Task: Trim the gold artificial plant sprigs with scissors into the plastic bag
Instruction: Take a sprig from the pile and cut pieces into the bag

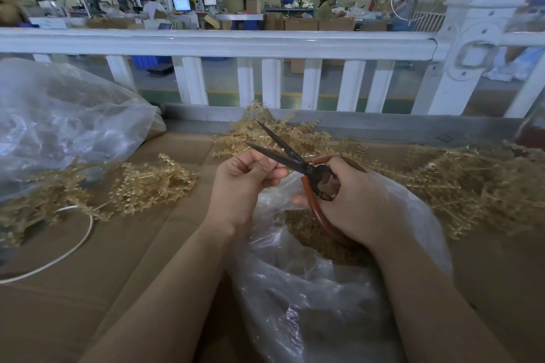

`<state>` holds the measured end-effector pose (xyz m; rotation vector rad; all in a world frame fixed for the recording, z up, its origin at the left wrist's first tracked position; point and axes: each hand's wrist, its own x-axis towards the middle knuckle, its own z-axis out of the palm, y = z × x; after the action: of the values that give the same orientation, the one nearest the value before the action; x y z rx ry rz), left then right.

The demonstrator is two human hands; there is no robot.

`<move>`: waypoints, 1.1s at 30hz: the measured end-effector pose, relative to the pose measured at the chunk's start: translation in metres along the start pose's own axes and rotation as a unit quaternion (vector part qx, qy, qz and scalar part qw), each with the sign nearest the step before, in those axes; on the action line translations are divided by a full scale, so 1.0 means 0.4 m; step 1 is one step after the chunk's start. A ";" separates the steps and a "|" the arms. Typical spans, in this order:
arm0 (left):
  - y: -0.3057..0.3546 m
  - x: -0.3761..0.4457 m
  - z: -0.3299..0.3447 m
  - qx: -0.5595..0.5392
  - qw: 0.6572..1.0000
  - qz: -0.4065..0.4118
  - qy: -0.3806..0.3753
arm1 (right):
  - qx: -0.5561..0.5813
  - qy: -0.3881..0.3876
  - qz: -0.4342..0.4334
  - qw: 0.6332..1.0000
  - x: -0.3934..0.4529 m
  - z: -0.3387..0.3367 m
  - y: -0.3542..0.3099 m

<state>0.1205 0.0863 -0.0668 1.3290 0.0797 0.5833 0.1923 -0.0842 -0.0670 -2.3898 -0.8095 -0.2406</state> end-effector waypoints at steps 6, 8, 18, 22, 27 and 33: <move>-0.002 0.000 -0.007 0.015 1.000 0.014 -0.005 | -0.001 0.016 -0.022 1.000 -0.004 0.000 0.001; -0.002 0.000 -0.007 0.014 1.000 0.016 -0.007 | 0.000 0.015 -0.025 1.000 -0.003 0.001 0.003; -0.003 0.002 -0.010 0.001 0.999 0.027 -0.017 | 0.014 0.027 -0.027 0.999 0.000 0.013 0.013; -0.009 0.006 -0.014 0.028 0.999 0.044 0.001 | -0.005 0.028 -0.037 0.999 0.000 0.008 0.012; -0.011 0.004 -0.016 0.090 0.993 0.073 -0.003 | -0.029 0.051 -0.062 0.996 -0.006 -0.004 0.003; -0.004 0.002 -0.011 0.086 0.993 0.078 -0.004 | -0.006 0.058 -0.061 0.996 -0.004 0.001 0.007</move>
<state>0.1199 0.0901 -0.0690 1.5144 0.0196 0.7167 0.1927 -0.0866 -0.0694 -2.3161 -0.9030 -0.4305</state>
